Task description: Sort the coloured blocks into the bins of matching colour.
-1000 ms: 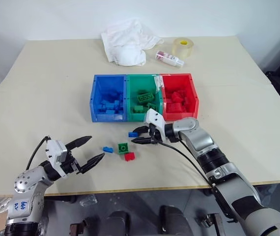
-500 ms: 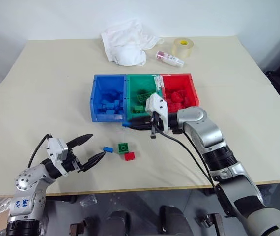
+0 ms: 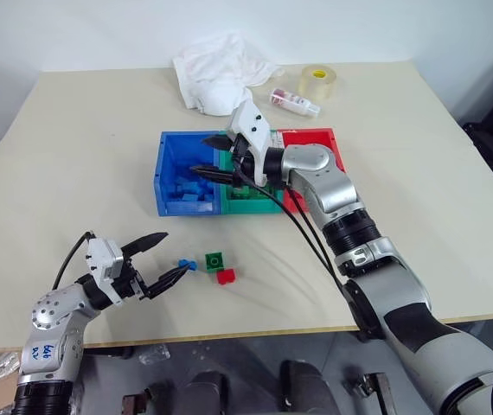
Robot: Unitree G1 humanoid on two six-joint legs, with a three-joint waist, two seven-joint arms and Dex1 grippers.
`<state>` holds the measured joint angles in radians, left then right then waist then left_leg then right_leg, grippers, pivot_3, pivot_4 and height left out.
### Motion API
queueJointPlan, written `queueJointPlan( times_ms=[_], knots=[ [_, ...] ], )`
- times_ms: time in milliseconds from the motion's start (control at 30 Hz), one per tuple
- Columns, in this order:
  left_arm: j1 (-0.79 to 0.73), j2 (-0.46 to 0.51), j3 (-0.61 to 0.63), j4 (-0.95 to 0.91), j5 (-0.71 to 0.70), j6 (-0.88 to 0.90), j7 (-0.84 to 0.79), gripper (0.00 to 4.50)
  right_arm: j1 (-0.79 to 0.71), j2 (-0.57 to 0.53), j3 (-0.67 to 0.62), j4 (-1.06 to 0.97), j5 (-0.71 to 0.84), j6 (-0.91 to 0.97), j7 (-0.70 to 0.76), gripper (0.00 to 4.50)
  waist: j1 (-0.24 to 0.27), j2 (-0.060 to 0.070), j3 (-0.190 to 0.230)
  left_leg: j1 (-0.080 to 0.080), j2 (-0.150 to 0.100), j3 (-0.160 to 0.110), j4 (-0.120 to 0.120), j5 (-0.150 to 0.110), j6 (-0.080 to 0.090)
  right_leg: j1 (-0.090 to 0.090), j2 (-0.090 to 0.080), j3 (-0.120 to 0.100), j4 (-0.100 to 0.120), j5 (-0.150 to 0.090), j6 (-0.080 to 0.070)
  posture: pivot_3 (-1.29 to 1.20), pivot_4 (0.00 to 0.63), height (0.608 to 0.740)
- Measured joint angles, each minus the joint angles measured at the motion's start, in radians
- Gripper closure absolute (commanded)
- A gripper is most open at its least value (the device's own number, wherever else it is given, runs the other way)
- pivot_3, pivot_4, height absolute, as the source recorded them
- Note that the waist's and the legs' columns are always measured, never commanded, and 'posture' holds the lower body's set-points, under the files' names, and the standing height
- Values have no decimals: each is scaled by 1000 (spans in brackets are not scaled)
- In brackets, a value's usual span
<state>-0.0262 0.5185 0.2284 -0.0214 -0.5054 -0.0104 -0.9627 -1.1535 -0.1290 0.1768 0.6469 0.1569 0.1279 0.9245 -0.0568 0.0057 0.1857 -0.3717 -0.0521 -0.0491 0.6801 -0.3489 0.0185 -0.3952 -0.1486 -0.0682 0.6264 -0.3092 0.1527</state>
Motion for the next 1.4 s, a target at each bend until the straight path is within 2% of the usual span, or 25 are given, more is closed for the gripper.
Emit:
queueJointPlan(
  times_ms=[133, 267, 400, 500, 700, 833, 933, 1033, 1167, 1400],
  knots=[
    [-6, 0, -5, 3, 0, 0, -3, 0, 54, -39, -6, -65, 4, 14, 33, 40, 2, 0, 0, 0, 0, 0, 0, 0, 0, 0, 0, 0, 0, 0, 0, 0, 150, 740],
    [-35, -2, -18, 35, 2, 0, -14, 0, 168, -116, 0, -228, 33, 77, 120, 40, 7, 0, 0, 0, 0, 0, 1, 0, 0, 1, 0, 0, 0, 0, 0, 0, 150, 740],
    [-57, -5, -30, 49, 4, -2, -24, 0, 357, -269, 12, -491, 115, 180, 267, 40, 21, 0, 0, 0, 0, 0, 1, 0, 0, 1, 0, 0, -1, 0, 0, 0, 150, 740],
    [-67, -4, -33, 73, 4, -2, -37, 0, 509, -430, 12, -668, 179, 284, 357, 40, 32, 0, 0, 0, 0, 1, 1, 0, 0, 2, 0, 0, -4, 0, 0, 0, 150, 740],
    [-81, 10, -31, 104, 4, -3, -69, 0, 728, -628, -68, -869, 248, 407, 367, 40, 40, 0, 0, 0, 2, 4, 2, 0, 0, 3, 0, 0, -6, 0, 0, 0, 150, 740],
    [-86, 27, -29, 124, 4, -4, -92, 0, 799, -699, -113, -908, 256, 425, 355, 40, 46, 0, 0, 0, 2, 5, 2, 0, 0, 3, 0, 0, -7, 0, 0, 0, 150, 740],
    [-102, 38, -25, 150, 4, -7, -105, 0, 802, -706, -106, -921, 254, 433, 342, 40, 54, 0, 0, 0, 2, 5, 2, 0, 0, 3, 0, 0, -7, 0, 0, 0, 150, 740],
    [-108, 39, -20, 157, 4, -11, -111, 0, 758, -697, -45, -917, 221, 440, 326, 40, 56, 0, 0, 0, 2, 5, 3, 0, 0, 3, 0, 1, -7, 0, 0, 0, 150, 740],
    [-136, 37, -33, 163, 8, -14, -122, 0, 630, -551, 110, -885, 156, 433, 284, 40, 53, 0, 0, 0, 4, 4, 2, 0, -1, 2, 1, 0, -6, 0, 0, 0, 150, 740],
    [-117, 34, -35, 147, 12, -14, -117, 0, 472, -346, 291, -748, 56, 414, 245, 40, 52, 0, 0, 0, 2, 2, 2, 0, 0, 2, 0, -1, -5, 0, 0, 0, 150, 740]
  ],
)
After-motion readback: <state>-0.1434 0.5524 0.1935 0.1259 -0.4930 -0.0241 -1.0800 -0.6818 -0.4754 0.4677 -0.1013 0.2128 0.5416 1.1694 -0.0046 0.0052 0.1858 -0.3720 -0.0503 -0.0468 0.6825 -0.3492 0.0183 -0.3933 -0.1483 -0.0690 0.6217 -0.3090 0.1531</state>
